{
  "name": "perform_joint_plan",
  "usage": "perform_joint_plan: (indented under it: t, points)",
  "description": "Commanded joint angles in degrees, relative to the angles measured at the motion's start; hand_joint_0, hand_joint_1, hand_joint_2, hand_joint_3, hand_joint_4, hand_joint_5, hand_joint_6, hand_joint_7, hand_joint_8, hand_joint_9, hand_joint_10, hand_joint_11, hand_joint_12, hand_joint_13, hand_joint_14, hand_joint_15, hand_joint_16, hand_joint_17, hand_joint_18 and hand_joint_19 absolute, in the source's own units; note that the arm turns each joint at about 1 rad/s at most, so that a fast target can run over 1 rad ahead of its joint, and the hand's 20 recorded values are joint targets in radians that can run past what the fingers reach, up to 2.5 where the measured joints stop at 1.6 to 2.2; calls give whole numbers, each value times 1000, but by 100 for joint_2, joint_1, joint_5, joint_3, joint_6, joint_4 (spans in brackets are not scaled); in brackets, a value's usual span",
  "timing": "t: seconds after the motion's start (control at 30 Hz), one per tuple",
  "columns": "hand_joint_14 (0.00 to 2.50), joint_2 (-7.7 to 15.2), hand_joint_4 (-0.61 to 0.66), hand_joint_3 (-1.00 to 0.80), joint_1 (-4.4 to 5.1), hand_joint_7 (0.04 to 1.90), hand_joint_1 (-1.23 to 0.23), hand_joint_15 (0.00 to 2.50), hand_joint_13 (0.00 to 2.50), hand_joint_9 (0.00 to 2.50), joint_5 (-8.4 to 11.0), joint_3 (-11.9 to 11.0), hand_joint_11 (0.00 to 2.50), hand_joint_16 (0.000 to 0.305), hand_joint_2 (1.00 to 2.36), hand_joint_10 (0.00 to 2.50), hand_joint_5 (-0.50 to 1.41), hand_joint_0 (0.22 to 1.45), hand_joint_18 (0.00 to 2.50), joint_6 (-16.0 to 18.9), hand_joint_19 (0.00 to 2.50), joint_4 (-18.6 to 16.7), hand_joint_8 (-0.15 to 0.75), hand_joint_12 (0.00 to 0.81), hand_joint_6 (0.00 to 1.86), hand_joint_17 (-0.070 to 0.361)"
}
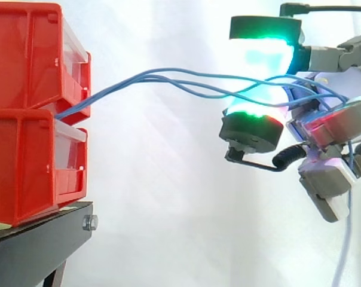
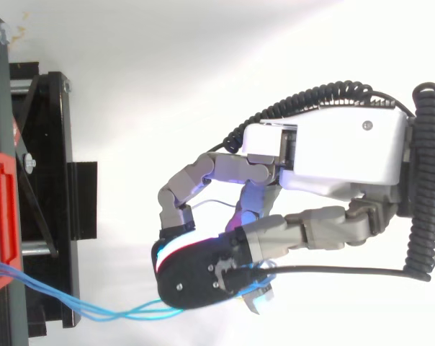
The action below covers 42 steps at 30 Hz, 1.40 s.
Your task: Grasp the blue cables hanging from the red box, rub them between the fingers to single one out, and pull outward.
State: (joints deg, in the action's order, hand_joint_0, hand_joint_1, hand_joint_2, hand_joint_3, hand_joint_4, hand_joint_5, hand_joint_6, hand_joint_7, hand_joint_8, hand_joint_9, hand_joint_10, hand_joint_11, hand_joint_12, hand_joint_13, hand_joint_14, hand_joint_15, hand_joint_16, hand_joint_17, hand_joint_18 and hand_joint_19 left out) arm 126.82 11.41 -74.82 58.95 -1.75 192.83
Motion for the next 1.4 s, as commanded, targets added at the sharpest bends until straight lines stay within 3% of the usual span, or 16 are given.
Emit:
perform_joint_plan:
  t: [0.0,0.3,0.43,0.73,0.93,1.03,1.27,1.37]
  points:
    - [32,0,25,-500,1,1105,-310,732,1138,1507,2,73,733,49,1000,26,-84,524,863,-1,716,-18,252,335,838,110]
    - [34,0,46,-500,10,1118,-328,881,1320,1572,20,152,842,53,1000,28,-93,490,921,8,706,-185,273,349,831,119]
    - [34,0,68,-500,19,1099,-333,1160,1539,1703,2,152,1203,55,1000,26,-125,472,973,-1,729,-185,273,346,842,124]
    - [23,0,93,-500,36,1034,-380,1413,1713,1737,20,178,1472,58,1000,14,-161,457,1029,-1,743,-237,266,332,843,132]
    - [12,0,116,-500,36,976,-394,1527,1801,1750,2,407,1699,60,1000,1,-186,452,1078,8,789,-360,258,341,845,134]
    - [10,0,124,-500,36,957,-401,1538,1810,1698,11,442,1667,60,1000,147,-195,450,1082,8,794,-527,255,338,846,136]
    - [6,0,130,-500,10,944,-418,1570,1825,1668,11,442,1588,62,1000,284,-203,436,1096,34,781,-527,254,346,849,140]
    - [6,0,119,-500,1,927,-490,1572,1796,1634,11,380,1558,62,1000,353,-206,442,1087,78,777,-527,253,342,852,140]
